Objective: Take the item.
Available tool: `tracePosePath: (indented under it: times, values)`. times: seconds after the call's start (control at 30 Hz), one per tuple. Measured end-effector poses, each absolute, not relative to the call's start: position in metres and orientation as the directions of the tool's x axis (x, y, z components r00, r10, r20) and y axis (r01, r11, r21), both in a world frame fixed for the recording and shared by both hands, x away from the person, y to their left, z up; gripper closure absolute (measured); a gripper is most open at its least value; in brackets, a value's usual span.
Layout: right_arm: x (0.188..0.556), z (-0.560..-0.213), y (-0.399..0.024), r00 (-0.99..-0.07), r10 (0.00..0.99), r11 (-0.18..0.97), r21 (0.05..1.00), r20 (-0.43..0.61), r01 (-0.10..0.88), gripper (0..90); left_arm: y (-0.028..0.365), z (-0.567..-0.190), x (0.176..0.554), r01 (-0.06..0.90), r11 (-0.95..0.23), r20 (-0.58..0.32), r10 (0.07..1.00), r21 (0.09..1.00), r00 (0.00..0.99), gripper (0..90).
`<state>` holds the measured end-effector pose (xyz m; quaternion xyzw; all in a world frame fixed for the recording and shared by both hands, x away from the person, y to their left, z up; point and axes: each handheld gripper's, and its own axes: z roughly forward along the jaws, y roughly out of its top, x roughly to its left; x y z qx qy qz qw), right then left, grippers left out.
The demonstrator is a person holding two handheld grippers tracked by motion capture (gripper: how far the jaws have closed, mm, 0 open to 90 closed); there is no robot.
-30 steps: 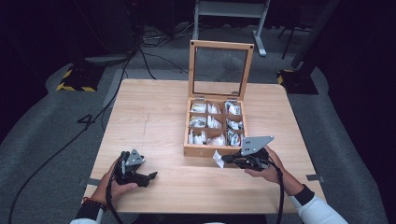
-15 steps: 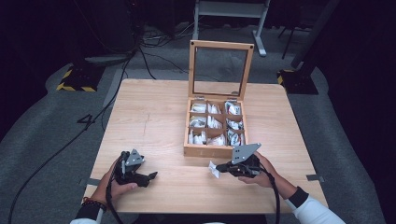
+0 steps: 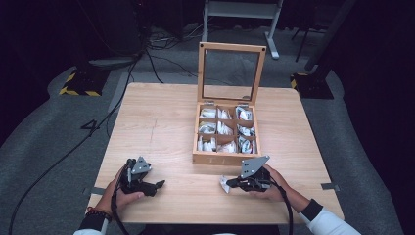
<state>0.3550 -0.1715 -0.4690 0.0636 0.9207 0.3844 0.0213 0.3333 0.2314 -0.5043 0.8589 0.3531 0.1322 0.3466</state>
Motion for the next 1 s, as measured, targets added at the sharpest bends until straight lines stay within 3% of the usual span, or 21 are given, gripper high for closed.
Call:
tracePosePath:
  times: [0.43,0.6,0.63,1.0]
  values:
    - [0.353,-0.473,-0.173,-0.990,0.138,0.705,0.702,0.007,0.103,83.5,0.231,-0.504,0.333,0.514,-0.511,-0.017,0.698,0.689,0.716,14.8]
    - [0.354,-0.468,-0.182,-0.985,0.173,0.685,0.718,0.005,0.124,74.4,0.231,-0.504,0.333,0.518,-0.508,-0.017,0.702,0.689,0.712,14.7]
    - [0.355,-0.464,-0.185,-0.982,0.188,0.675,0.727,-0.004,0.126,68.0,0.231,-0.504,0.333,0.518,-0.507,-0.018,0.703,0.689,0.711,14.7]
    - [0.358,-0.445,-0.201,-0.968,0.248,0.616,0.776,-0.029,0.135,49.5,0.228,-0.504,0.333,0.525,-0.503,-0.016,0.712,0.687,0.702,14.2]
